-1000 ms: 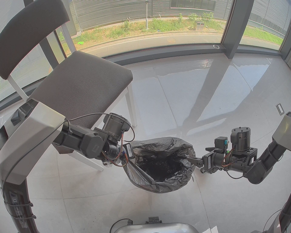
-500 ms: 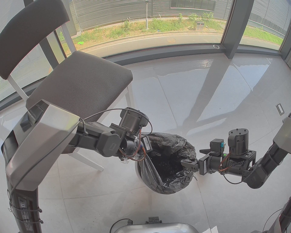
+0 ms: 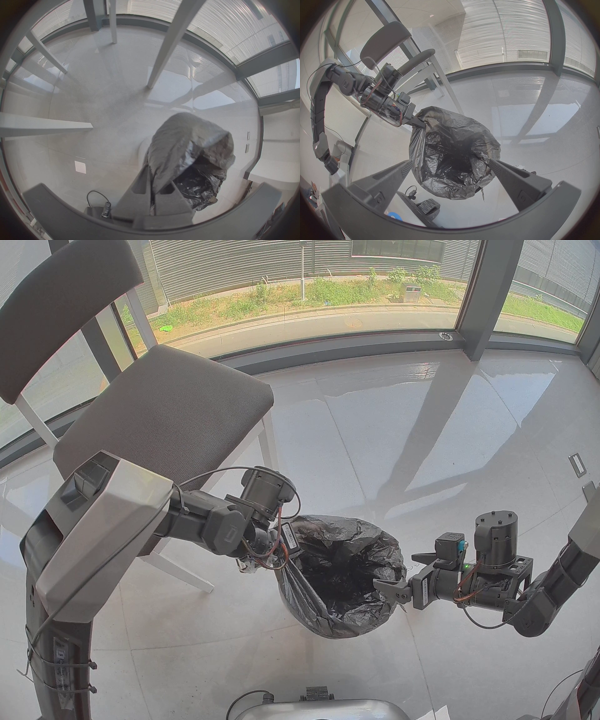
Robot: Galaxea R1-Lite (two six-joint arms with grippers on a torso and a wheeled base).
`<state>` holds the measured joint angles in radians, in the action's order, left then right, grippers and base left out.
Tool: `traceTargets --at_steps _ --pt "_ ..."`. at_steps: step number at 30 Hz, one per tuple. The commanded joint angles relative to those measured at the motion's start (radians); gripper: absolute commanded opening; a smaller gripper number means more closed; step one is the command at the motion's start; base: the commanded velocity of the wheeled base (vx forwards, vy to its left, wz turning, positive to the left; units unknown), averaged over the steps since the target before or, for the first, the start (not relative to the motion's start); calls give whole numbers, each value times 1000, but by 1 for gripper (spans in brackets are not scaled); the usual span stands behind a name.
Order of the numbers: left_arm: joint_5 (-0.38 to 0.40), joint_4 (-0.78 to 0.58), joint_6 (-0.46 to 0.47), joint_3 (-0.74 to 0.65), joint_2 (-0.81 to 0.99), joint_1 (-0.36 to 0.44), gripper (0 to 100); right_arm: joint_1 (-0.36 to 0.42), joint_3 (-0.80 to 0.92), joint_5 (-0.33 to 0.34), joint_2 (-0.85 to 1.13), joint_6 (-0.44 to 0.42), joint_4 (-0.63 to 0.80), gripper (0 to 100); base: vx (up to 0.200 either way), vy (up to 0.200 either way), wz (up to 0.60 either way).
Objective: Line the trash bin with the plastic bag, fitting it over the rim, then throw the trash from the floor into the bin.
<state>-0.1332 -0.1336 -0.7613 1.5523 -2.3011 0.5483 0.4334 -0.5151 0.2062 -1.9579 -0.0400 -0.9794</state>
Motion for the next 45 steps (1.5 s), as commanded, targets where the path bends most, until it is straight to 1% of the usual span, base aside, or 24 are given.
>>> traceTargets --at_steps 1,10,11,18,23,24,25,26,28,32,34,37,38,39,40,41,42,45 --pt "0 -3 -3 -6 -5 -34 0 16 -3 1 -3 0 -1 100 0 0 0" --pt "0 -1 -18 -9 -17 -34 0 22 3 1 -3 2 -1 100 0 0 0" --pt "0 0 -18 -8 -17 -33 100 22 3 1 -3 2 -1 100 0 0 0" --pt "-5 0 -32 -3 5 -30 100 36 3 1 -3 6 -1 100 0 0 0" --pt "-20 -3 -33 -8 45 -28 100 102 0 1 -10 12 1 100 0 0 0" --pt "-22 -3 -33 -9 46 -28 100 103 -2 1 -10 12 1 100 0 0 0" --pt "-31 -4 -33 -21 75 -24 100 131 -6 1 -32 17 1 100 0 0 0" --pt "-32 -6 -35 -29 88 -21 100 140 -8 1 -38 19 1 100 0 0 0" --pt "-34 -4 -30 -63 127 -5 100 159 -10 -1 -50 19 1 100 0 0 0" --pt "-46 2 -10 -167 241 64 100 179 13 -1 -55 22 -1 100 0 0 0" --pt "-46 3 7 -221 301 104 100 176 40 -5 -47 26 -1 100 0 0 0" --pt "-49 5 43 -311 391 177 100 156 81 -27 -6 31 2 100 0 0 0" --pt "-52 6 83 -356 437 211 100 134 106 -48 19 32 4 100 0 0 0" --pt "-52 6 91 -364 445 217 100 128 113 -57 27 32 4 100 0 0 0" --pt "-54 8 134 -391 476 242 100 111 133 -90 51 32 5 100 0 0 0" --pt "-54 8 134 -391 476 242 100 111 133 -90 51 32 5 100 0 0 0" --pt "-62 8 200 -417 511 265 100 82 167 -122 89 31 10 100 0 0 0" --pt "-108 8 290 -423 531 275 100 28 225 -129 160 32 10 100 0 0 0"
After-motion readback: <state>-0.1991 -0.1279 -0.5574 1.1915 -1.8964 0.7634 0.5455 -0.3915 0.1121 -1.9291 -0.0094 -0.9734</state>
